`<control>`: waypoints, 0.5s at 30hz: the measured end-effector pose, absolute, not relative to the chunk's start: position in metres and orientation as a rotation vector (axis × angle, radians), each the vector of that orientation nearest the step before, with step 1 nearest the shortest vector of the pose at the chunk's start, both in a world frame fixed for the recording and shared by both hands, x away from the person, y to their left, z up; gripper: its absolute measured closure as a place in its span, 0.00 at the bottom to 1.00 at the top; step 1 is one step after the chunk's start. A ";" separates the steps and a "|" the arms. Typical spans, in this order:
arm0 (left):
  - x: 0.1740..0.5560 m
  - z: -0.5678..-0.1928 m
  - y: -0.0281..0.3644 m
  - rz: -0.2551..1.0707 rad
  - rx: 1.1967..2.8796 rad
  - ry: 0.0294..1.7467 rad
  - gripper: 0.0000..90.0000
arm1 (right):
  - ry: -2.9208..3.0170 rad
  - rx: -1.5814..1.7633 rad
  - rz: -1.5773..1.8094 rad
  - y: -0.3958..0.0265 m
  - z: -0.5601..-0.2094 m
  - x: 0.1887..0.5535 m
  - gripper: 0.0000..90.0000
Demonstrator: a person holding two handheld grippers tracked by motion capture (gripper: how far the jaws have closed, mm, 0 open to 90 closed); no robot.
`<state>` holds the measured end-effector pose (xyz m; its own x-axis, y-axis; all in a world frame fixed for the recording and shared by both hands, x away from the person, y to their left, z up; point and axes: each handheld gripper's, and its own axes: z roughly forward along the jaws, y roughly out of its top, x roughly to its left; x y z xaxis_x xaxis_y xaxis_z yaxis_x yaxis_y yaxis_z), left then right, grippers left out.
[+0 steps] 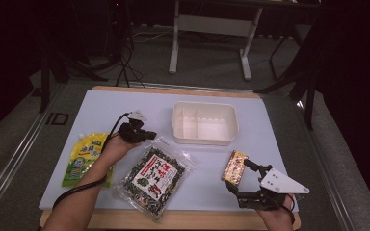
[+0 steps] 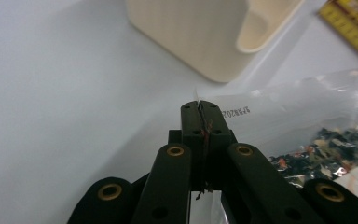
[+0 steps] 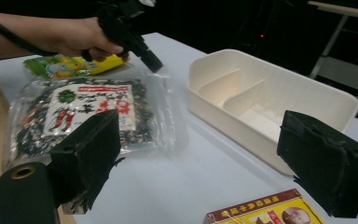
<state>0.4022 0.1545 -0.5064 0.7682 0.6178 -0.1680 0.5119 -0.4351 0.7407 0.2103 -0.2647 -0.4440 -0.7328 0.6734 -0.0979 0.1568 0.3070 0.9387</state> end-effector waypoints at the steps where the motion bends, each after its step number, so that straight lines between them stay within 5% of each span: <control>1: 0.400 -0.504 0.156 0.162 2.113 0.837 1.00 | 2.096 0.741 1.431 -0.265 -0.443 0.210 0.13; 15: 0.375 -0.468 0.171 0.169 2.039 0.735 1.00 | 2.052 0.646 1.400 -0.268 -0.439 0.210 0.11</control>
<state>0.3749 0.1712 -0.4681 0.8112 0.5612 -0.1642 0.4331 -0.3881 0.8135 0.2104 -0.2683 -0.4393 -0.7228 0.6666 -0.1823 0.0732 0.3361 0.9390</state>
